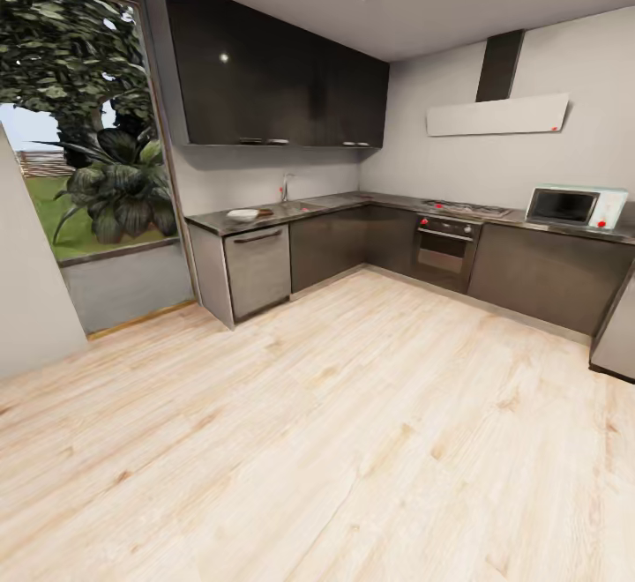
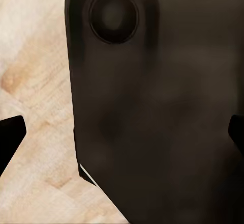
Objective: In the kitchen, take the Vidalia onion out of the sink, dice it on the chopping board with the paring knife, put the diced onion into the bowl on the countertop, then place both the paring knife and the chopping board into the sink.
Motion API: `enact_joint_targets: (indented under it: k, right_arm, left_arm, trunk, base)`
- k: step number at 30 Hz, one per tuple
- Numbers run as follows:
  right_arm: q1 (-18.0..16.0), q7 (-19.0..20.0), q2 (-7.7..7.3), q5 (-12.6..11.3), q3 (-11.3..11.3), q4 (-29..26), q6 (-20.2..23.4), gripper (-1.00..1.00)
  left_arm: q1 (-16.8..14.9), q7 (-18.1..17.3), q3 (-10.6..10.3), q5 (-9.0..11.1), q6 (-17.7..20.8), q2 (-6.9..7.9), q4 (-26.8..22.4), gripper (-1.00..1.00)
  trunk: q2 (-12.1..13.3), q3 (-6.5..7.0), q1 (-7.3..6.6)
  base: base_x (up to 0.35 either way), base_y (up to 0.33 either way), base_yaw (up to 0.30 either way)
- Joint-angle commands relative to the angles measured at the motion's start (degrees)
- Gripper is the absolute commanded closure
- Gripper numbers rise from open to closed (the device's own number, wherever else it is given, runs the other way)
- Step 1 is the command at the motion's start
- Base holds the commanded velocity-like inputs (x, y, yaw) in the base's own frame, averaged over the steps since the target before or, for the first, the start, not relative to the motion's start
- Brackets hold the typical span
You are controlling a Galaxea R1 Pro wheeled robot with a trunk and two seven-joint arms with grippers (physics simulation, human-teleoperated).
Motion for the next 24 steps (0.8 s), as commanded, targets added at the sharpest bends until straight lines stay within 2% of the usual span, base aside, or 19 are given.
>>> enact_joint_targets:
  k: [1,6,10,14,18,22,24]
  right_arm:
    - [-0.33,-0.33,0.33,-0.33,-0.14,-0.33,-0.33,-1.0]
    - [-0.35,-0.44,0.39,-0.38,-0.2,1.09,-0.41,-1.0]
    - [-0.36,-0.49,0.88,-0.29,0.04,0.44,-0.36,-1.0]
    - [-0.36,-0.6,0.43,-0.76,-0.17,1.14,-0.86,-1.0]
    - [-0.36,-0.6,0.91,-0.39,-0.34,0.59,-1.87,-1.0]
    - [-0.37,-0.52,0.57,0.25,-0.22,-0.54,-3.15,-1.0]
    - [-0.43,-0.68,0.14,0.39,-0.19,-1.18,-2.48,-1.0]
  left_arm:
    - [0.33,-0.08,-0.33,-0.33,-0.07,0.33,-0.33,-1.0]
    - [1.53,0.94,-1.66,-1.41,-0.65,0.36,-0.62,-1.0]
    - [1.42,1.08,-1.78,-1.29,-0.67,0.42,-1.23,-1.0]
    - [1.4,1.51,-1.69,0.0,-1.74,0.37,-2.16,-1.0]
    - [1.4,1.0,-1.42,1.28,-3.03,0.14,-3.45,-1.0]
    - [1.4,0.42,-0.21,2.56,-2.01,0.28,-4.74,-1.0]
    - [1.4,0.41,0.43,3.2,-1.37,0.27,-5.38,-1.0]
  trunk:
    - [-0.02,-0.03,0.0]
    - [-0.02,-0.03,0.0]
    - [-0.02,-0.03,0.0]
    - [-0.02,-0.03,0.0]
    - [-0.02,-0.03,0.0]
    - [-0.02,-0.03,0.0]
    - [-0.02,-0.03,0.0]
  base:
    - [0.0,0.0,0.0]
    - [0.0,0.0,0.0]
    - [0.0,0.0,0.0]
    - [0.0,0.0,0.0]
    - [0.0,0.0,0.0]
    - [0.0,0.0,0.0]
    - [0.0,0.0,0.0]
